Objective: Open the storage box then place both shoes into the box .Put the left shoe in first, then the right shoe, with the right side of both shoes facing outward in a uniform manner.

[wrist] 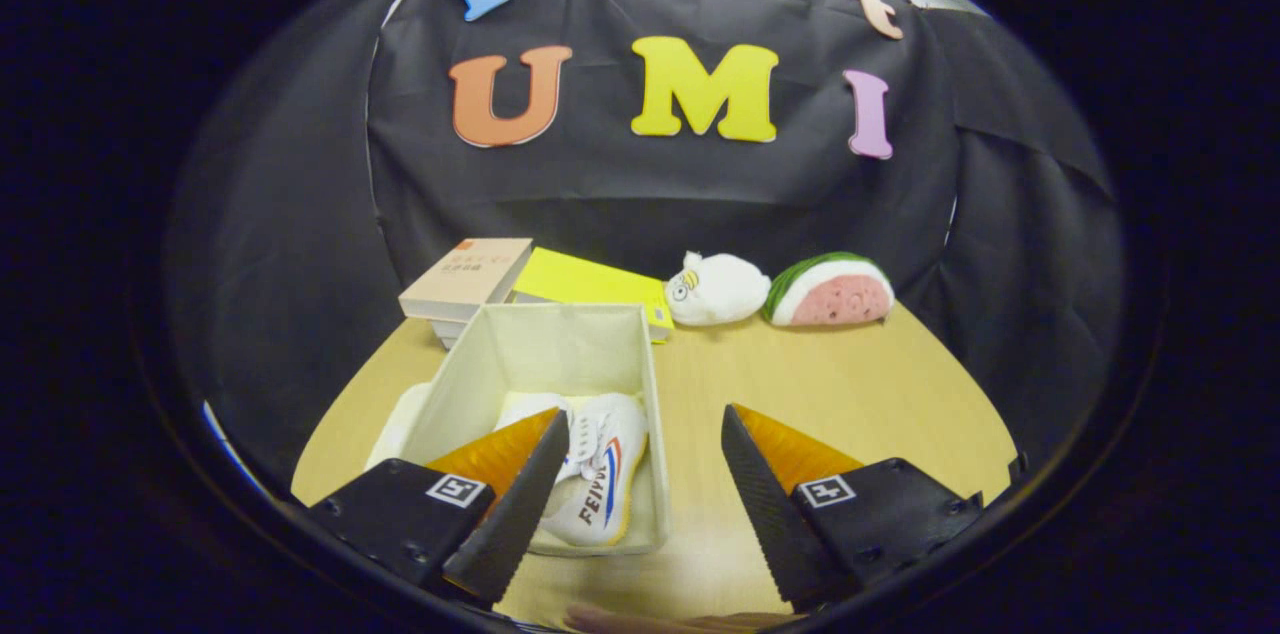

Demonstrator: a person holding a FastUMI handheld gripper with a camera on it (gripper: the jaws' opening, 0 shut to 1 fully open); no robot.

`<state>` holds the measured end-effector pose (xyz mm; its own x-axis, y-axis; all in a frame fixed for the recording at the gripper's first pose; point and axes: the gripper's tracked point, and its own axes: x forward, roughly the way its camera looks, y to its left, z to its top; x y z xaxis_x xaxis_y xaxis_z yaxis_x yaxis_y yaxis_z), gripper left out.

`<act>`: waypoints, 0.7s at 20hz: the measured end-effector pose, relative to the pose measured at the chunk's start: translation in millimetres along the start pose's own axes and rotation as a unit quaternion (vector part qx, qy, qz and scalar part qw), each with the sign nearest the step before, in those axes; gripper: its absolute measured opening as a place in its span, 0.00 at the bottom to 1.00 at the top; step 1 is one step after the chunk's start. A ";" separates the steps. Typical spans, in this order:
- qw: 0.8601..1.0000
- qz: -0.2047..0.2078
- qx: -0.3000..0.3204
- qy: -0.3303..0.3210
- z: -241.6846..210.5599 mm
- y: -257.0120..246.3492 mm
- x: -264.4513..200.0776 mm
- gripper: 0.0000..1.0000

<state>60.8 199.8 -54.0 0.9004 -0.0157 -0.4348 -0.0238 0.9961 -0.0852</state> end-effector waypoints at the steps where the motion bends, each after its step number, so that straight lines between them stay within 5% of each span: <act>1: 1.000 -0.008 -0.012 -0.023 3.4 -4.9 -11.8 0.98; 6: 0.992 0.004 -0.001 -0.122 20.6 -18.9 -64.5 0.99; 14: 0.978 0.021 0.066 -0.196 28.6 -56.5 -112.3 1.00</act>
<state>-26.6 147.8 25.3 0.9979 0.0336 -0.0559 -0.0307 0.9981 0.0528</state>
